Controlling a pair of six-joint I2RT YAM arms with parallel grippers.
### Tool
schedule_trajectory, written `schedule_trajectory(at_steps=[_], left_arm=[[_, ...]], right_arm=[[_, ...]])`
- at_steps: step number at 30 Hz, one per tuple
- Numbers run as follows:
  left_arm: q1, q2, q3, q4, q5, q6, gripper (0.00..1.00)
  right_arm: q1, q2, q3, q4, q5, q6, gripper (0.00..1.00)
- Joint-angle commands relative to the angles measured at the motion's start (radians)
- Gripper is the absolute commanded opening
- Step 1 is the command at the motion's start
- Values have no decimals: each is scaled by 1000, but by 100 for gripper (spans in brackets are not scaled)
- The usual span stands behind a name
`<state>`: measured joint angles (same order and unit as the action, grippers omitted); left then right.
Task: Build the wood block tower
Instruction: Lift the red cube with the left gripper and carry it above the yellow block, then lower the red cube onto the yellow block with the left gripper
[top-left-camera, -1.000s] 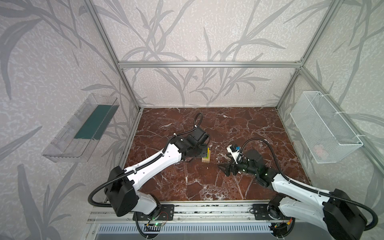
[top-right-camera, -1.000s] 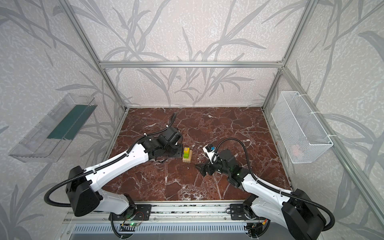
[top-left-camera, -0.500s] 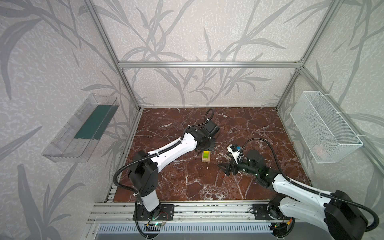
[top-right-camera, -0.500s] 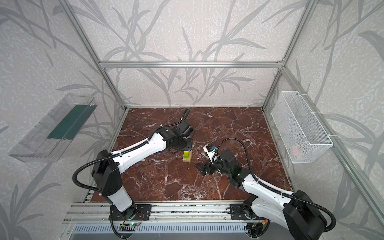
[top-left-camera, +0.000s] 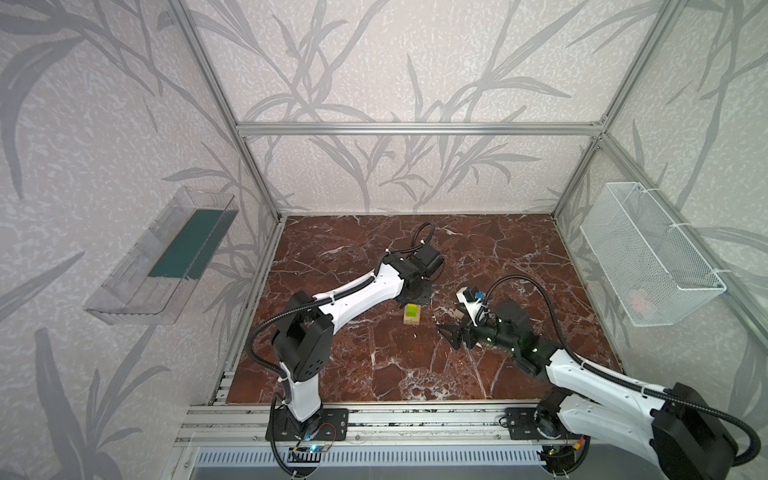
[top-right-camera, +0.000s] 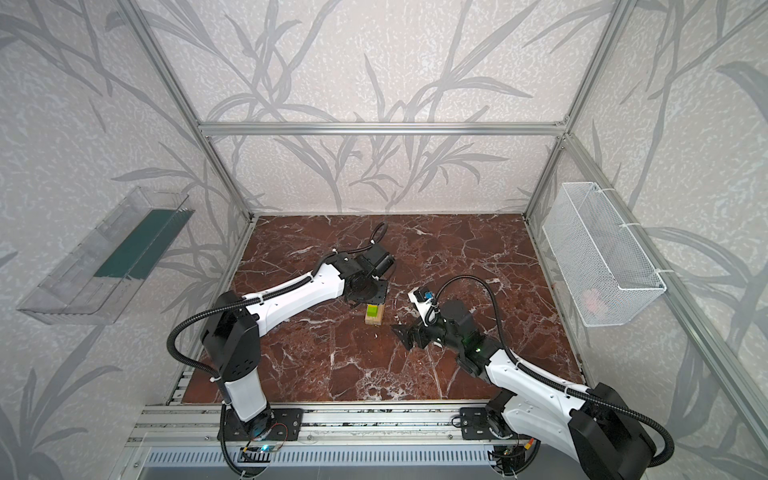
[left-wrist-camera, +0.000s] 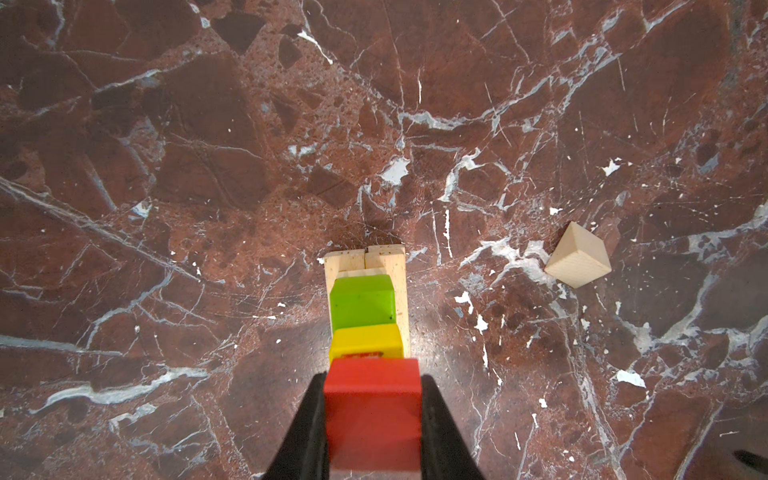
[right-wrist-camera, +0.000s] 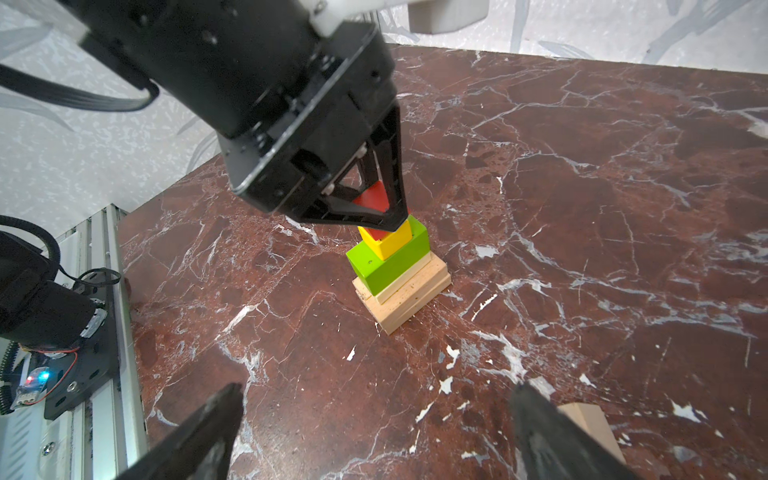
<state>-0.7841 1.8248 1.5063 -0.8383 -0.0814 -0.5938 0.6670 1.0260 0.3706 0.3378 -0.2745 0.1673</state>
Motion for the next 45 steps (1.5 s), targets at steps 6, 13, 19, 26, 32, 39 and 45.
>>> schedule_trajectory(at_steps=[6, 13, 19, 26, 32, 39, 45], left_arm=[[3, 23, 33, -41, -32, 17, 0], [3, 45, 60, -57, -43, 29, 0], [3, 49, 59, -67, -33, 25, 0], [3, 24, 54, -79, -42, 25, 0], [3, 6, 50, -74, -21, 16, 0], [3, -15, 36, -72, -19, 2, 0], [3, -24, 15, -58, -9, 0, 0]], right_arm=[[4, -21, -12, 3, 18, -8, 99], [3, -25, -11, -1, 21, -8, 99], [3, -27, -12, 0, 24, -8, 99], [3, -26, -11, -1, 24, -9, 99], [4, -24, -12, 0, 24, -9, 99], [3, -23, -11, -2, 24, -10, 99], [3, -26, -12, -2, 22, -8, 99]])
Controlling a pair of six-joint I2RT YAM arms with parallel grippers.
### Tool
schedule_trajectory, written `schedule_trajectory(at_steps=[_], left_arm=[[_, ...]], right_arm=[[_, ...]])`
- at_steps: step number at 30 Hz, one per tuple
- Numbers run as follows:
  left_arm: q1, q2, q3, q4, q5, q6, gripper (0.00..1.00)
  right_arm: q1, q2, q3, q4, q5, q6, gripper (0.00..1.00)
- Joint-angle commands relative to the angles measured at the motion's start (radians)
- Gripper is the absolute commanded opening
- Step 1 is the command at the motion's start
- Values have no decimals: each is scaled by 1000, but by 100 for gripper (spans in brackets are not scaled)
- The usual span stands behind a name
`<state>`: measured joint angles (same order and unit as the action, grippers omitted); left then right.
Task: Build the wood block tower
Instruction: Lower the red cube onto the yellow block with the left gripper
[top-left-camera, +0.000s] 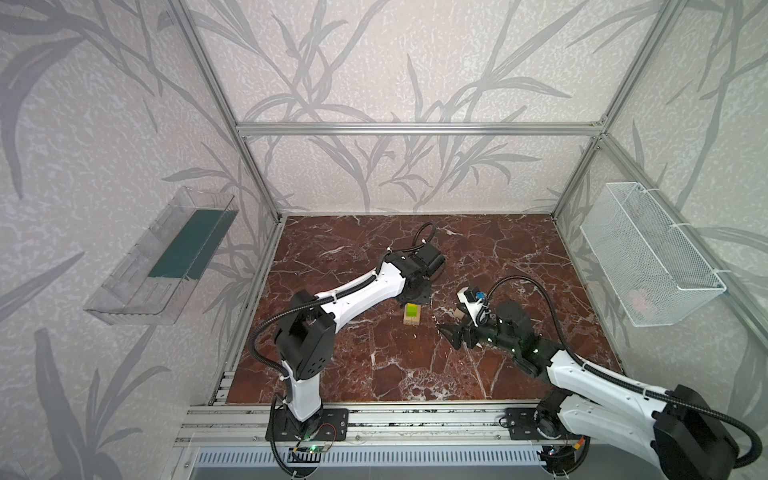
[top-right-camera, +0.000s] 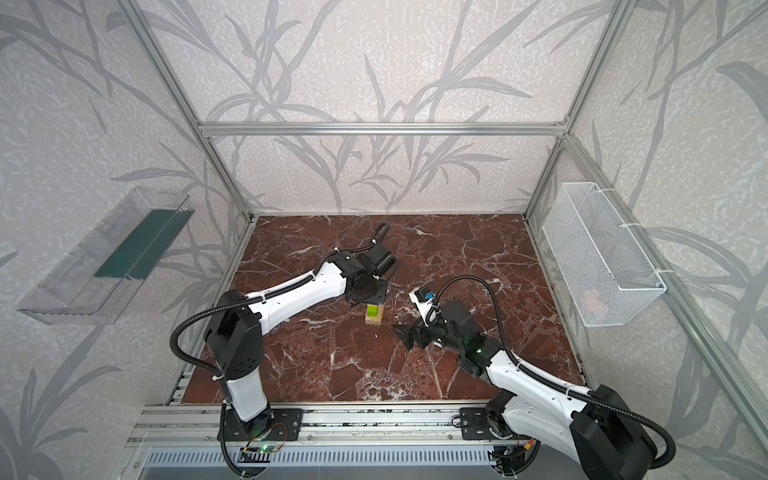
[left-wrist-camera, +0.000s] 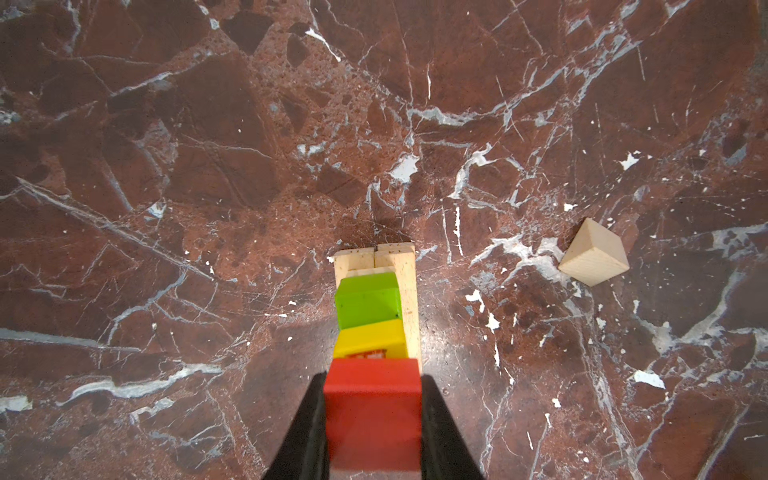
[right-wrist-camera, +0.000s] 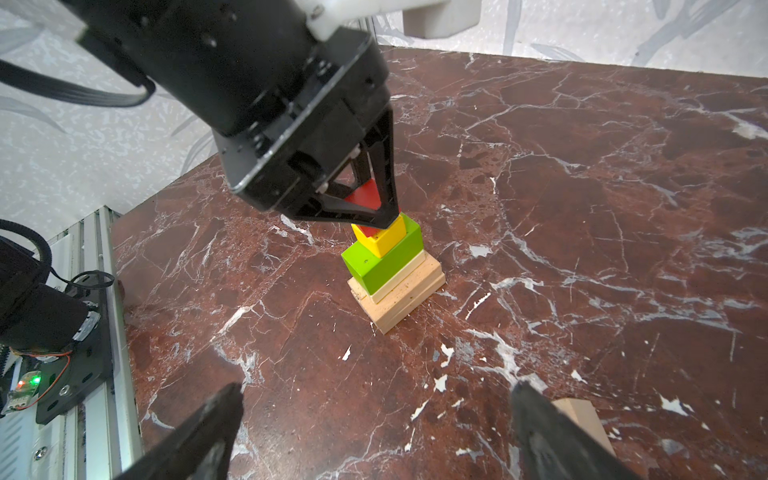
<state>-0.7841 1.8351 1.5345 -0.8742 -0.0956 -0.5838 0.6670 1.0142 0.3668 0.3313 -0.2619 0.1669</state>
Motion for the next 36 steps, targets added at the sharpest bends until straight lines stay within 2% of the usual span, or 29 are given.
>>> schedule_trajectory(at_steps=[1, 36], left_arm=[[3, -32, -12, -22, 6, -7, 0], [5, 32, 46, -54, -18, -2, 2]], right_arm=[[4, -15, -7, 5, 10, -8, 99], [4, -19, -9, 2, 14, -9, 99]])
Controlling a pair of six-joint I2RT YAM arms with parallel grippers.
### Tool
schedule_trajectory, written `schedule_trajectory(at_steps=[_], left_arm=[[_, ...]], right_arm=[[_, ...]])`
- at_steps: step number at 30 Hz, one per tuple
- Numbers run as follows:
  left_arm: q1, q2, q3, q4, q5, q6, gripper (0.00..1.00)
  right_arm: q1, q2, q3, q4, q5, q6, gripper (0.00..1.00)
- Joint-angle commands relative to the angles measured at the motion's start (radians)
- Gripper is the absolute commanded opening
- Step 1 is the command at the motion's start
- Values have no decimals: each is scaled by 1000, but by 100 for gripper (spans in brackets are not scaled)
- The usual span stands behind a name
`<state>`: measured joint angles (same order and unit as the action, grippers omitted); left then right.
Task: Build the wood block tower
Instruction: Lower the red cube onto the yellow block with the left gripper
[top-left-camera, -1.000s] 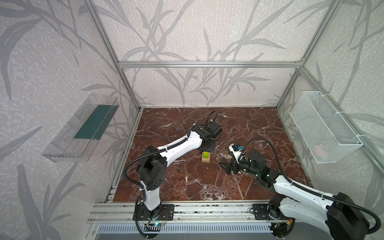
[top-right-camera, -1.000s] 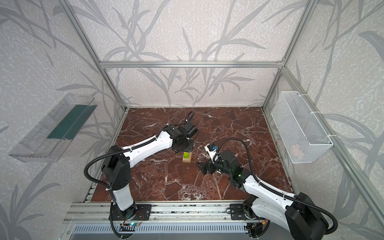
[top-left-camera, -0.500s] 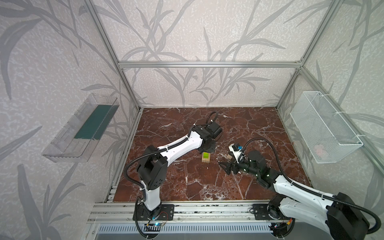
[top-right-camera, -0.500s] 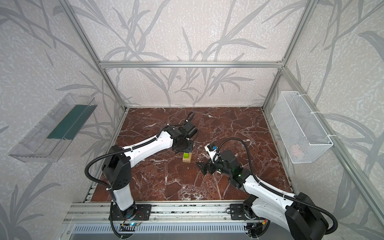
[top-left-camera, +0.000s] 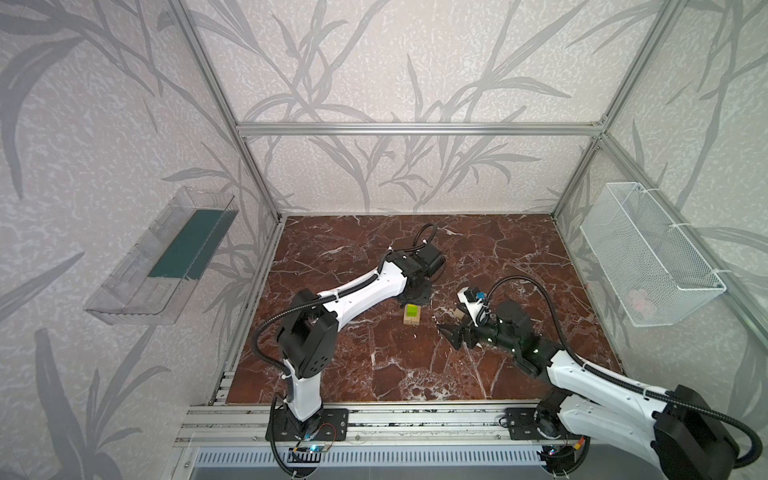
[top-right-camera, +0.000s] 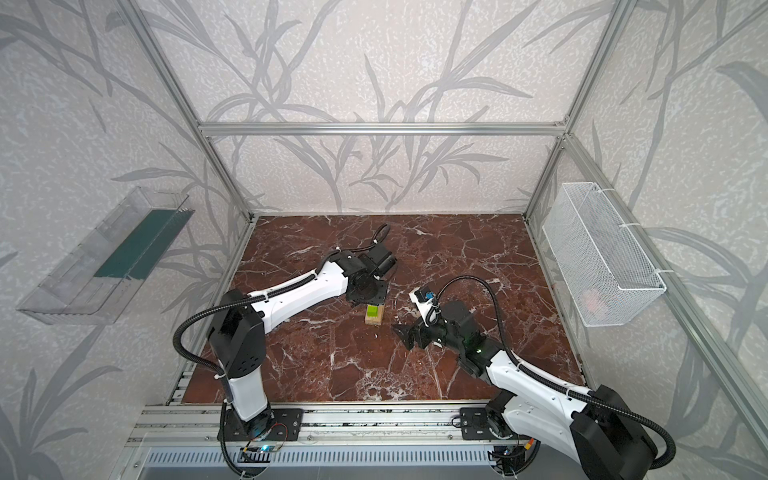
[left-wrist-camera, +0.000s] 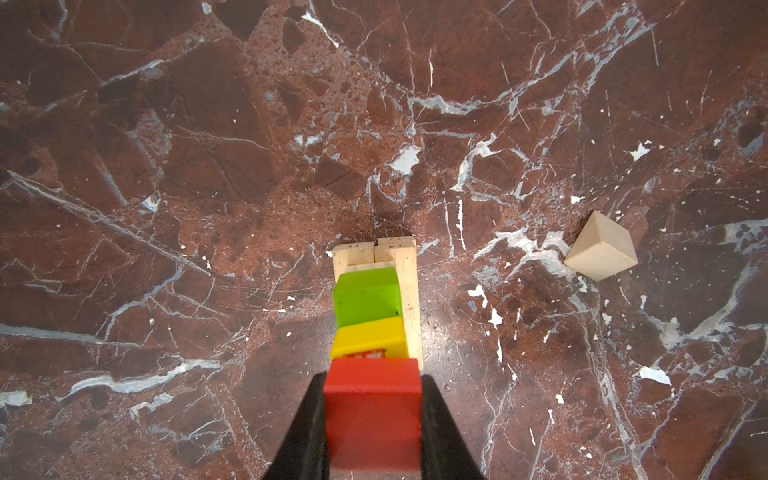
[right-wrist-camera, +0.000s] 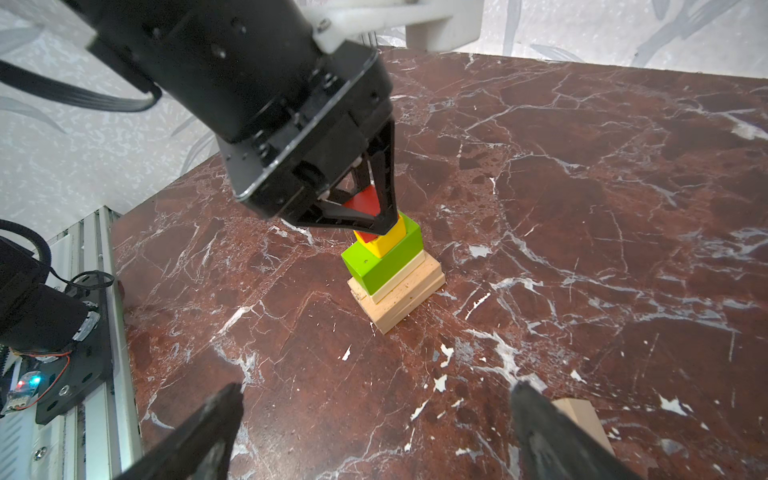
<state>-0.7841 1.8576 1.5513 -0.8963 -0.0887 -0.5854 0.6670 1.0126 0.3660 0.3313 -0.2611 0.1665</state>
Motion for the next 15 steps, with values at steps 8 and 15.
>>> schedule_trajectory(at_steps=[8, 15], left_arm=[[6, 26, 43, -43, -28, 1, 6], [6, 31, 44, -44, -31, 2, 7]], right_arm=[[3, -17, -9, 1, 13, -10, 99], [3, -17, -9, 1, 12, -10, 99]])
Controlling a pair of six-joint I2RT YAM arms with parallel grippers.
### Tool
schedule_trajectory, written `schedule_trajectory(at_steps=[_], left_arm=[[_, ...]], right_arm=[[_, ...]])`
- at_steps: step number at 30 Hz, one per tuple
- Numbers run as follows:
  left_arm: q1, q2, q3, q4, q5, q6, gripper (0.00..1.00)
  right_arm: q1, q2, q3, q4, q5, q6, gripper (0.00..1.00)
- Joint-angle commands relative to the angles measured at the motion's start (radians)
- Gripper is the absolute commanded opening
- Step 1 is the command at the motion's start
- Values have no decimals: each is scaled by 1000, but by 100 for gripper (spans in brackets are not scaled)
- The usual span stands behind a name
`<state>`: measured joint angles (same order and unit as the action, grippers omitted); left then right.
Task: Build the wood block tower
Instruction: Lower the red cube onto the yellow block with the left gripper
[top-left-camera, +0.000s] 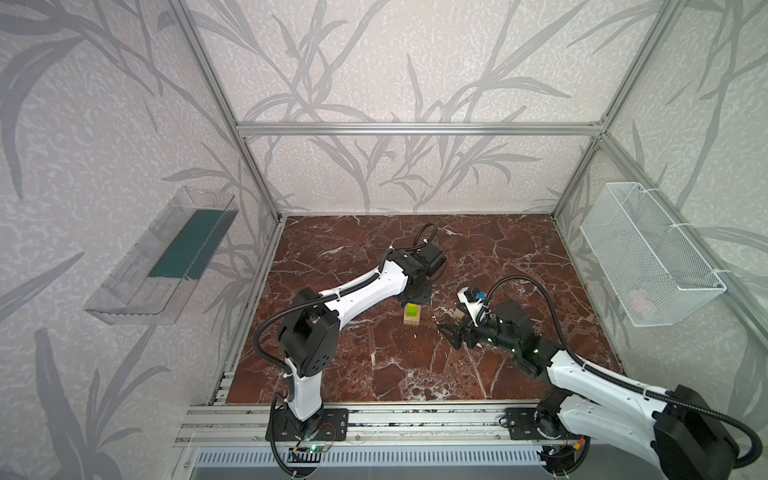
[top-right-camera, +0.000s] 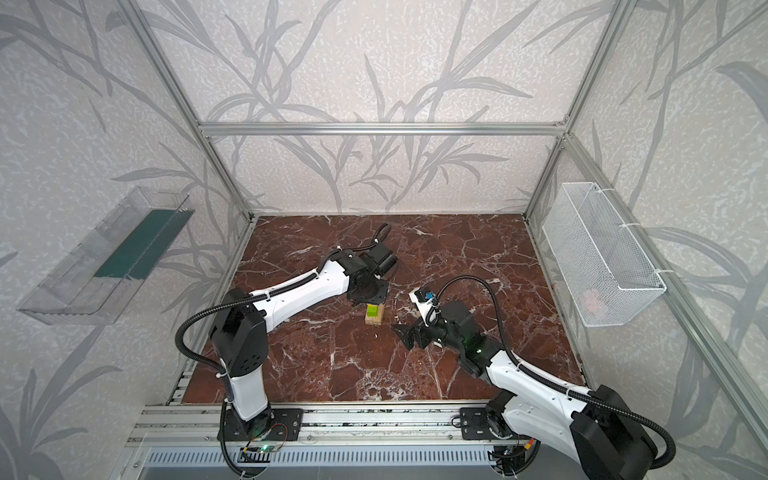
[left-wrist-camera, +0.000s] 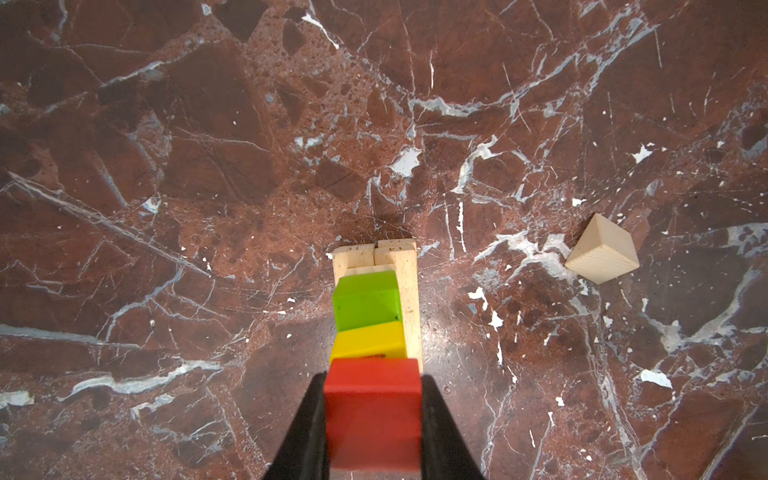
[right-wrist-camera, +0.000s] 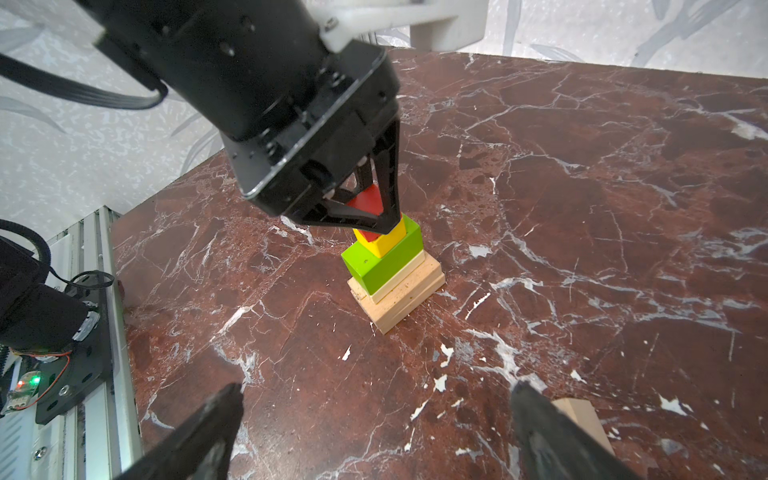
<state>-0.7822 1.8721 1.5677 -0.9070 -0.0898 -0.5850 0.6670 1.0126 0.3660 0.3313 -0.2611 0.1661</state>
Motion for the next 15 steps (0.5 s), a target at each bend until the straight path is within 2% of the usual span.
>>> schedule_trajectory(at_steps=[1, 4, 15], left_arm=[[4, 18, 28, -33, -32, 2, 8], [4, 18, 28, -33, -30, -1, 9], [6, 22, 31, -34, -30, -4, 25]], right_arm=[[4, -17, -9, 2, 13, -9, 99], [3, -17, -8, 2, 12, -9, 99], [4, -17, -7, 1, 13, -10, 99]])
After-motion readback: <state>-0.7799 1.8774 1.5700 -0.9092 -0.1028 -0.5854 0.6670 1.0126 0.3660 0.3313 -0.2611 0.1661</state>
